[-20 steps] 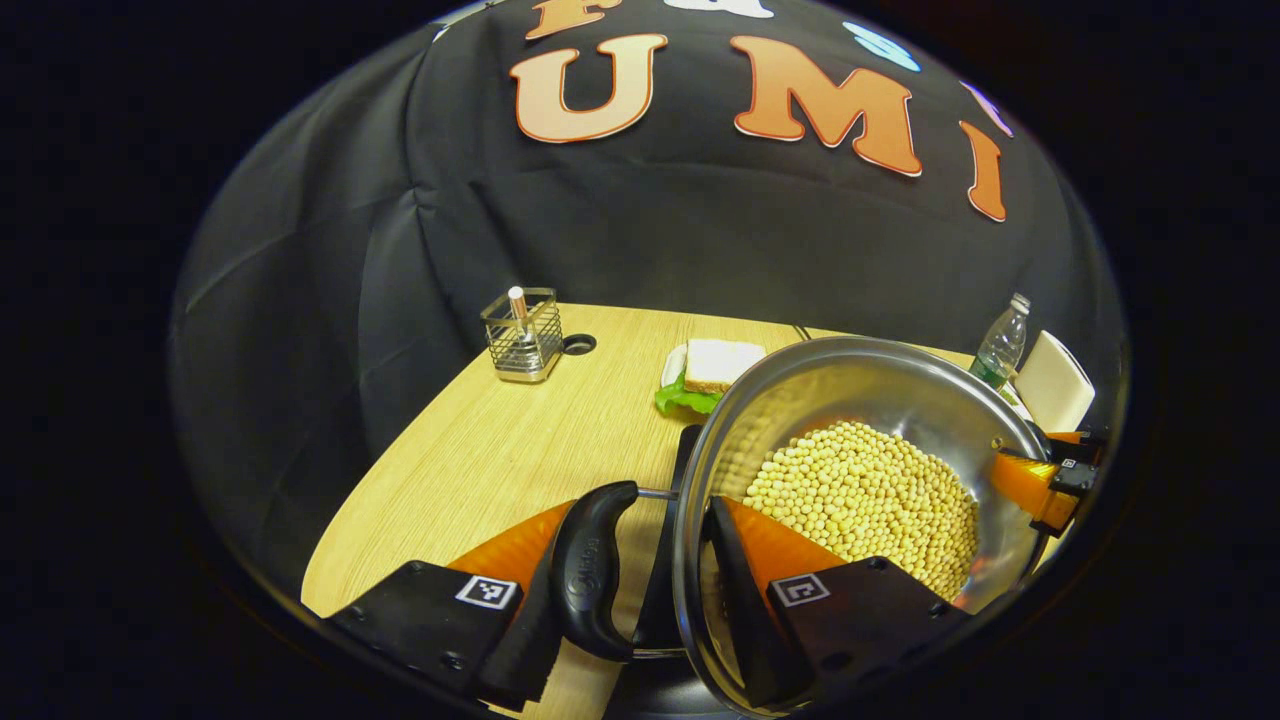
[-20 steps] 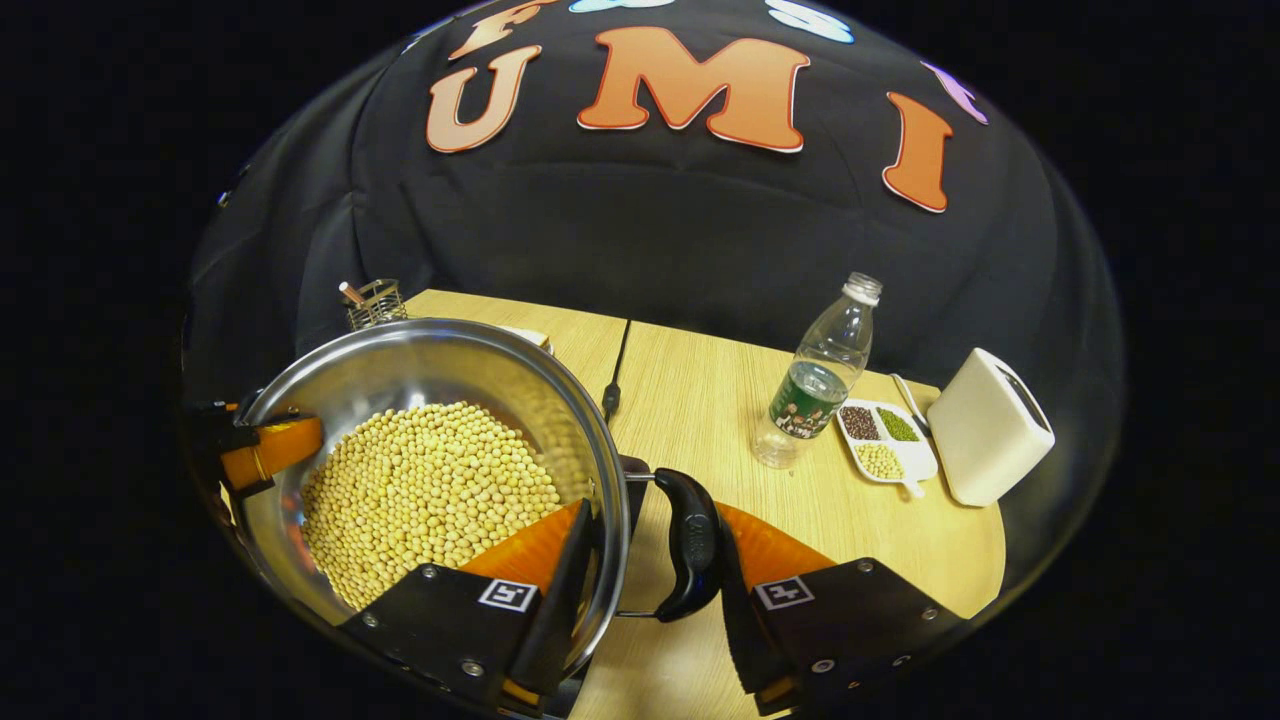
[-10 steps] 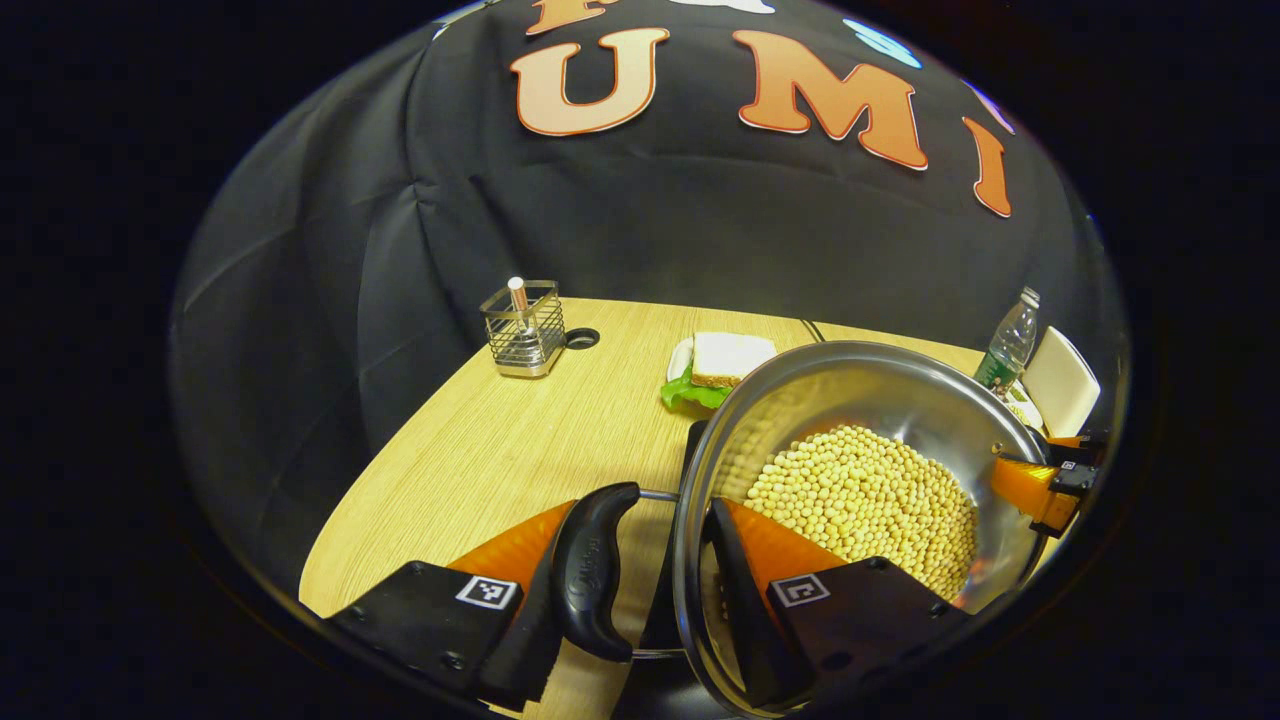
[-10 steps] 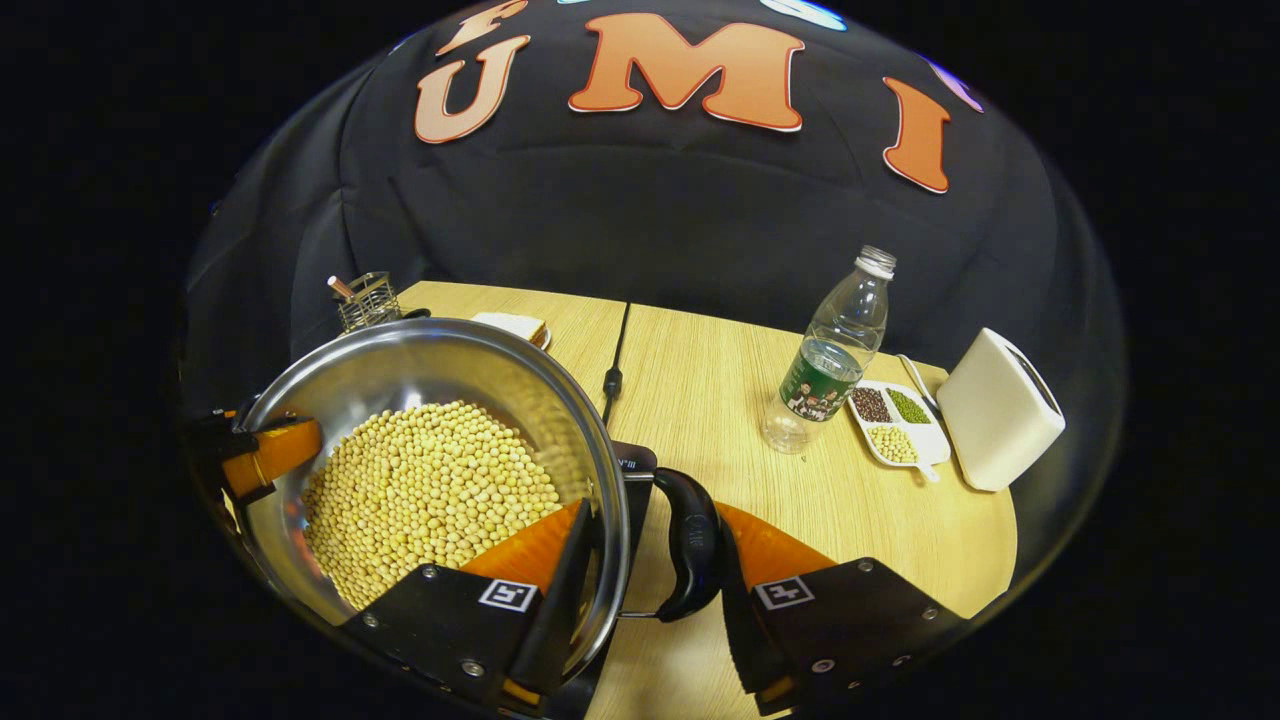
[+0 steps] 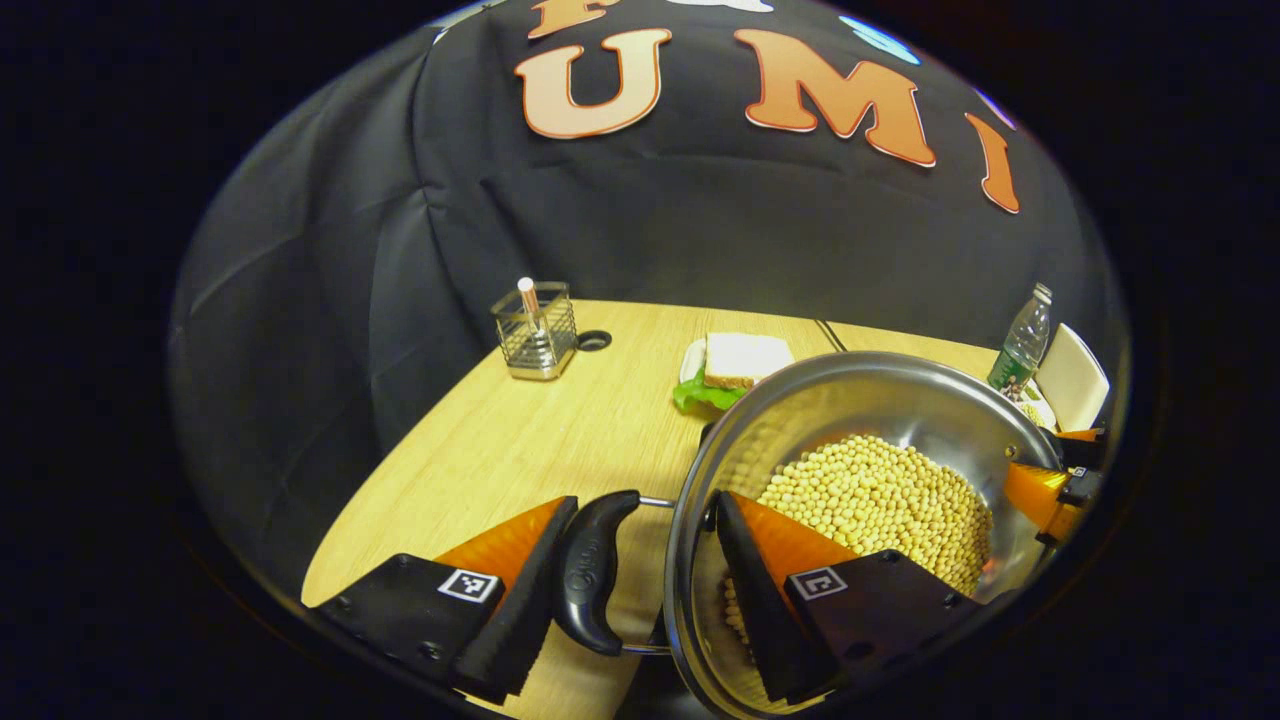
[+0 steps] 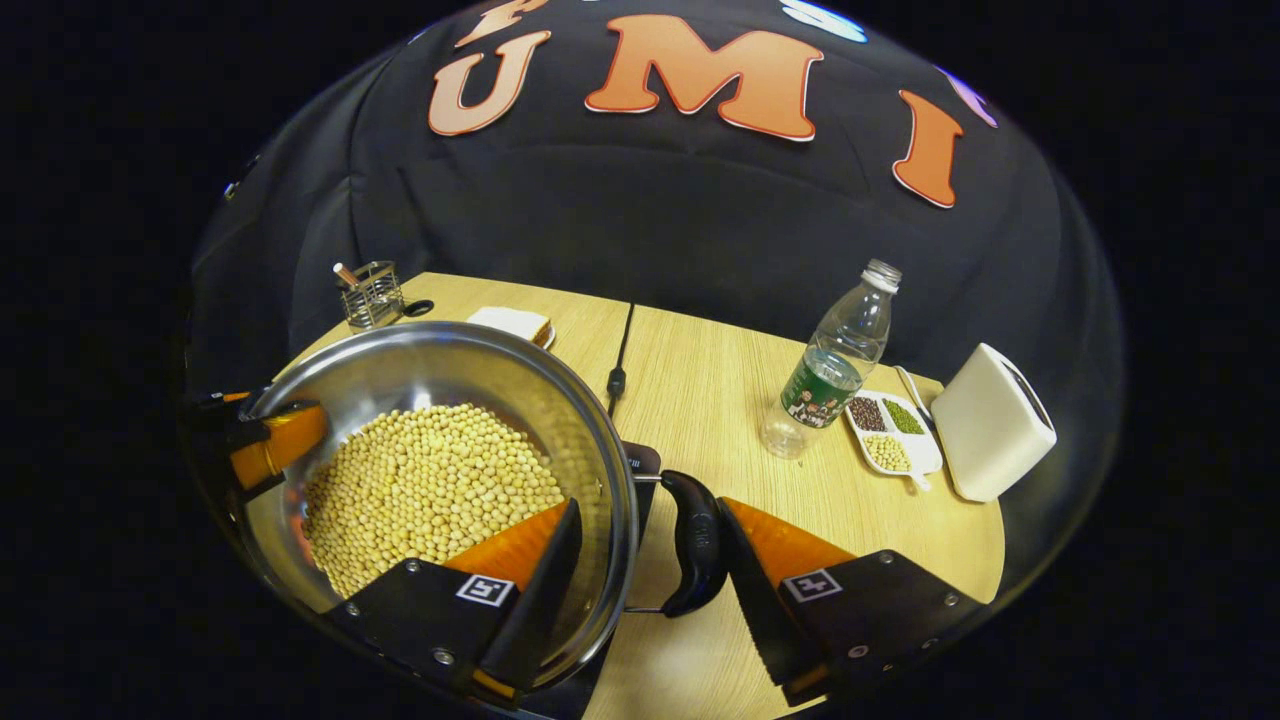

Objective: First push the handle of the pot to place it horizontally, then grasp the pot with both hands and set it on the induction cooktop.

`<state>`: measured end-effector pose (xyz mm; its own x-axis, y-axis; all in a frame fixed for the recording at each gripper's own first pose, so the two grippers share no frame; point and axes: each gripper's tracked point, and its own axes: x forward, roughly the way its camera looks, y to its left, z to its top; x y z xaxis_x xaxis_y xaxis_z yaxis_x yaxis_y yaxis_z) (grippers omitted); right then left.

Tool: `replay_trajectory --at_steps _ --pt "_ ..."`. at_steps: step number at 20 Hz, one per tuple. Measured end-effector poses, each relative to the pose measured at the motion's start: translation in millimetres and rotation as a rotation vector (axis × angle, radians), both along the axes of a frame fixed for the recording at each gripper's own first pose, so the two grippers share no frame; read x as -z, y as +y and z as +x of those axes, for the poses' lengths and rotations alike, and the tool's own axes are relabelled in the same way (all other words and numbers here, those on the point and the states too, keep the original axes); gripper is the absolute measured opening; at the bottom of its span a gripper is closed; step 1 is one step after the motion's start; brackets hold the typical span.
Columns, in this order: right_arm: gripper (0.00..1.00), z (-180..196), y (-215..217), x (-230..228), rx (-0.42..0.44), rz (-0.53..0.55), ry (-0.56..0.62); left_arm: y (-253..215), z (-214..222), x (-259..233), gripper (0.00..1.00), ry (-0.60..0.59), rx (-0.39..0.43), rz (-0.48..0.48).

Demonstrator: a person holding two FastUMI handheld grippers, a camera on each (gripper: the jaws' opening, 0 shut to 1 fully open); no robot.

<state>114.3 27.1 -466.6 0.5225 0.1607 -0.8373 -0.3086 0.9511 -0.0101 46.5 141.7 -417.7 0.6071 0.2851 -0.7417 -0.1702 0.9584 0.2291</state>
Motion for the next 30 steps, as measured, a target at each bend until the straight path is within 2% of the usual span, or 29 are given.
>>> replay_trajectory --at_steps 1,2,4,6,9,10,13,14,17,18,20,24,25,27,28,29,30 --pt "0.84 4 1 -11 -0.001 0.022 -0.024 -5 -2 -19 0.87 -0.028 0.006 0.011" --pt "0.85 6 0 -22 -0.002 0.04 -0.053 -6 0 -37 0.9 -0.064 0.006 0.033" --pt "0.84 12 -2 -49 -0.009 0.067 -0.129 -12 6 -75 0.89 -0.156 0.01 0.051" --pt "0.84 16 -10 -83 -0.014 0.075 -0.217 -28 8 -116 0.86 -0.242 0.023 0.049" --pt "0.85 22 -29 -140 -0.002 0.091 -0.36 -55 7 -179 0.92 -0.355 0.056 0.043" --pt "0.86 21 -37 -164 0.003 0.094 -0.406 -66 4 -199 0.89 -0.389 0.066 0.024" --pt "0.87 14 -56 -225 -0.009 0.084 -0.525 -94 0 -260 0.89 -0.488 0.105 -0.008" --pt "0.87 10 -64 -245 -0.008 0.086 -0.564 -100 -4 -283 0.92 -0.52 0.118 -0.003" --pt "0.92 0 -95 -304 0.009 0.09 -0.665 -119 -16 -347 0.86 -0.607 0.148 -0.004" --pt "0.93 -5 -105 -325 0.021 0.1 -0.69 -127 -20 -364 0.96 -0.627 0.157 -0.032" --pt "0.96 -10 -131 -360 0.051 0.098 -0.746 -136 -24 -391 0.96 -0.654 0.161 -0.092" --pt "0.95 -5 -205 -422 0.117 -0.056 -0.912 -118 -31 -453 0.95 -0.716 0.142 -0.021" --pt "0.98 -7 -217 -432 0.126 -0.062 -0.927 -118 -32 -468 0.96 -0.737 0.144 -0.016" --pt "0.93 -15 -235 -451 0.136 -0.034 -0.928 -122 -37 -496 0.96 -0.773 0.147 0.001" --pt "0.95 -21 -245 -460 0.141 -0.026 -0.934 -122 -44 -506 0.98 -0.776 0.152 0.02" --pt "0.95 -24 -254 -472 0.145 -0.03 -0.968 -122 -50 -516 0.96 -0.788 0.152 0.041" --pt "0.95 -25 -266 -487 0.164 -0.033 -1.014 -127 -54 -529 0.99 -0.814 0.161 0.049"
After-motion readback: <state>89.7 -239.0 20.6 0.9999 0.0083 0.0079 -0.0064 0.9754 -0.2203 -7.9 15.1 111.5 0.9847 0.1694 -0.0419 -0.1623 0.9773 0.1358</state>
